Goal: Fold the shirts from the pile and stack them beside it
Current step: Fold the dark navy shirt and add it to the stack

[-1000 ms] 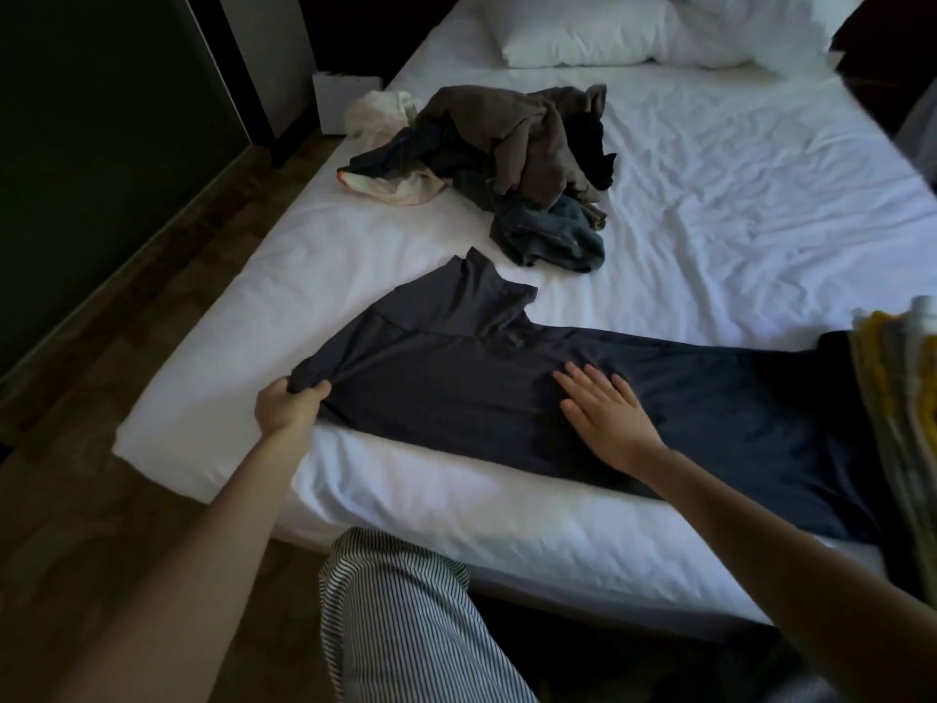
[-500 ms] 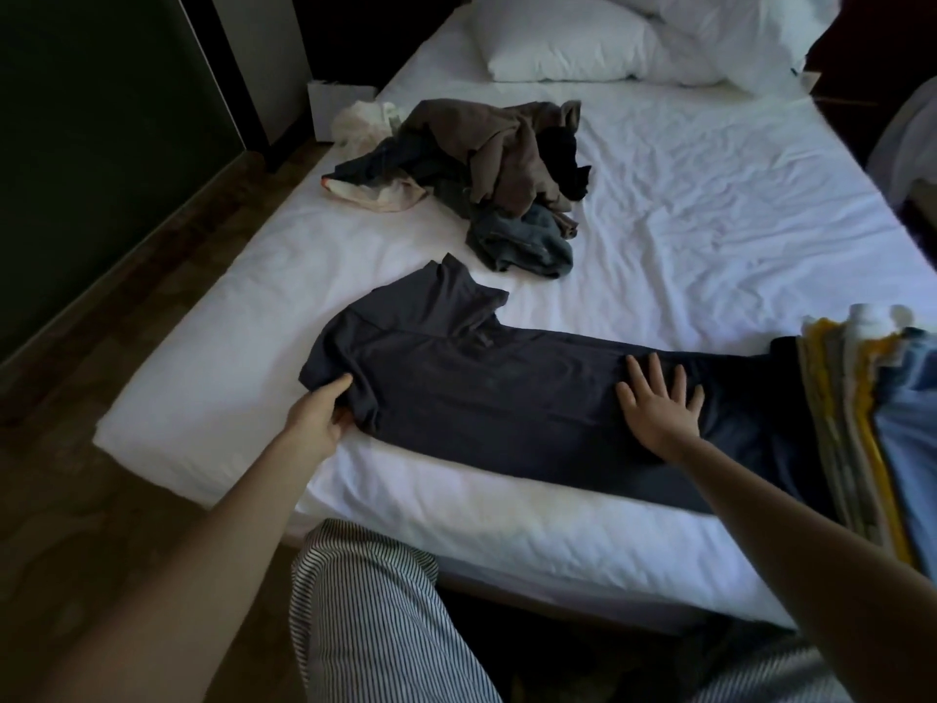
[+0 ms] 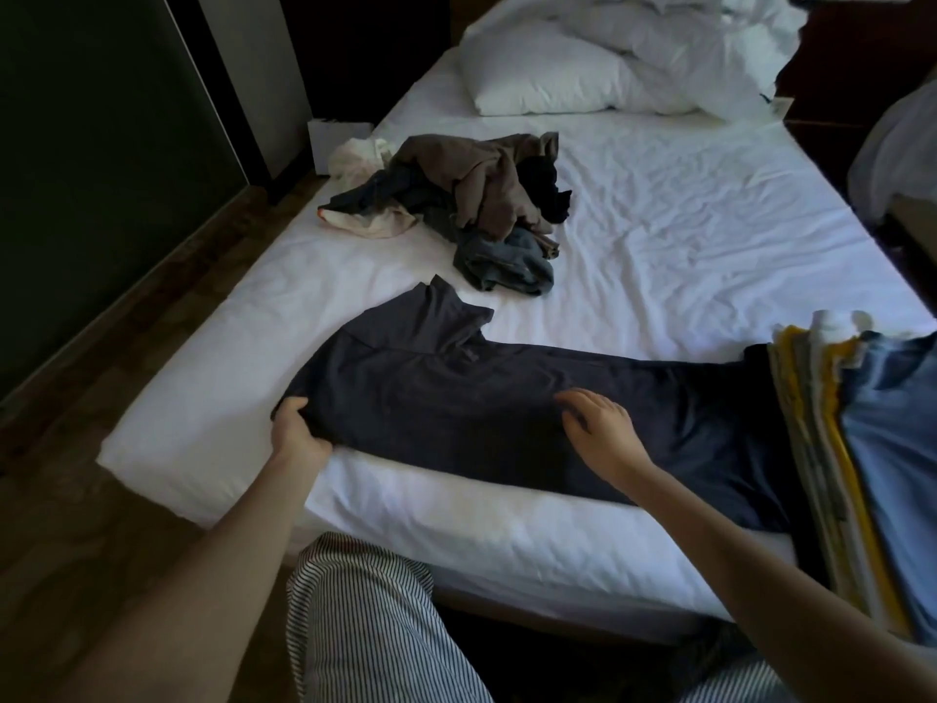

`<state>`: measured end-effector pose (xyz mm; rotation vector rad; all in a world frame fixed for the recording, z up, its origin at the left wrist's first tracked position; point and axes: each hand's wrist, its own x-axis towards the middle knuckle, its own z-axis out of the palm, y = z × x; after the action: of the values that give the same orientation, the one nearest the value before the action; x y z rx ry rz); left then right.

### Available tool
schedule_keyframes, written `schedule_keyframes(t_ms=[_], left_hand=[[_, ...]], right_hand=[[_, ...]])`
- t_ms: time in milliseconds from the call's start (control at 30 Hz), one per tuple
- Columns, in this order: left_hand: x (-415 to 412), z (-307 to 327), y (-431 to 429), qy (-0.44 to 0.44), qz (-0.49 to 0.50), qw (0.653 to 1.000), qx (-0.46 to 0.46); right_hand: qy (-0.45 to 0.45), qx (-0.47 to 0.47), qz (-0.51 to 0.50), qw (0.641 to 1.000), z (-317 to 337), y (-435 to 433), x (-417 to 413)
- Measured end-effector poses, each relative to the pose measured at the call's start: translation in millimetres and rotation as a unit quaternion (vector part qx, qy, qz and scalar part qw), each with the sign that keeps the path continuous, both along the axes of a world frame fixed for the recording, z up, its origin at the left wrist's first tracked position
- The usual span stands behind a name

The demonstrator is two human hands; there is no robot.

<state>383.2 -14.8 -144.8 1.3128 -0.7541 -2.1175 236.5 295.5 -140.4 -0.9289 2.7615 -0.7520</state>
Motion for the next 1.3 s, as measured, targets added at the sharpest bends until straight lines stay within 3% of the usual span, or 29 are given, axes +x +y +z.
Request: schedule_keyframes(t_ms=[133, 300, 367, 467, 667, 833, 900, 1000, 1133, 1300], left_hand=[[0.5, -9.6, -23.0, -0.132, 0.012, 0.988, -0.077], [-19.6, -6.7, -53.5, -0.223, -0.03, 0.95, -0.214], [-31.1, -4.3, -69.8, -0.297, -0.105, 0.907, -0.28], [-56.9, -3.2, -85.9, -0.384, -0.235, 0.801, -0.394], [-139.6, -5.5, -77.0, -0.272, -0.412, 0.748, -0.444], [-200.4, 3.9, -85.9, -0.285, -0.506, 0.685, -0.44], [-216.7, 12.7, -91.1, -0.294, -0.561, 0.678, -0.373], [-222.7, 30.5, -93.6, -0.281, -0.651, 0.672, -0.214], [-222.9, 25.8, -106.4, -0.157, -0.603, 0.766, -0.157], [-217.1, 22.7, -106.4, -0.116, -0.582, 0.791, -0.149]], right_hand=[[-0.041, 0.036, 0.026, 0.998, 10.3, -37.9, -12.1], [-0.101, 0.037, 0.023, 0.994, 16.5, -97.9, -35.3], [-0.154, 0.007, -0.006, 0.988, 14.9, -119.0, -46.0], [-0.249, -0.06, -0.095, 0.962, 11.9, -146.7, -60.7], [-0.287, -0.137, -0.156, 0.935, -7.1, -188.3, -93.9], [-0.41, -0.246, -0.214, 0.851, -15.2, -203.5, -118.0], [-0.448, -0.271, -0.198, 0.828, -15.4, -207.6, -125.4], [-0.422, -0.276, -0.173, 0.846, -16.2, -209.5, -135.1], [-0.344, -0.264, -0.17, 0.885, -17.6, -211.6, -142.7], [-0.284, -0.25, -0.169, 0.91, -17.0, -218.5, -143.8]])
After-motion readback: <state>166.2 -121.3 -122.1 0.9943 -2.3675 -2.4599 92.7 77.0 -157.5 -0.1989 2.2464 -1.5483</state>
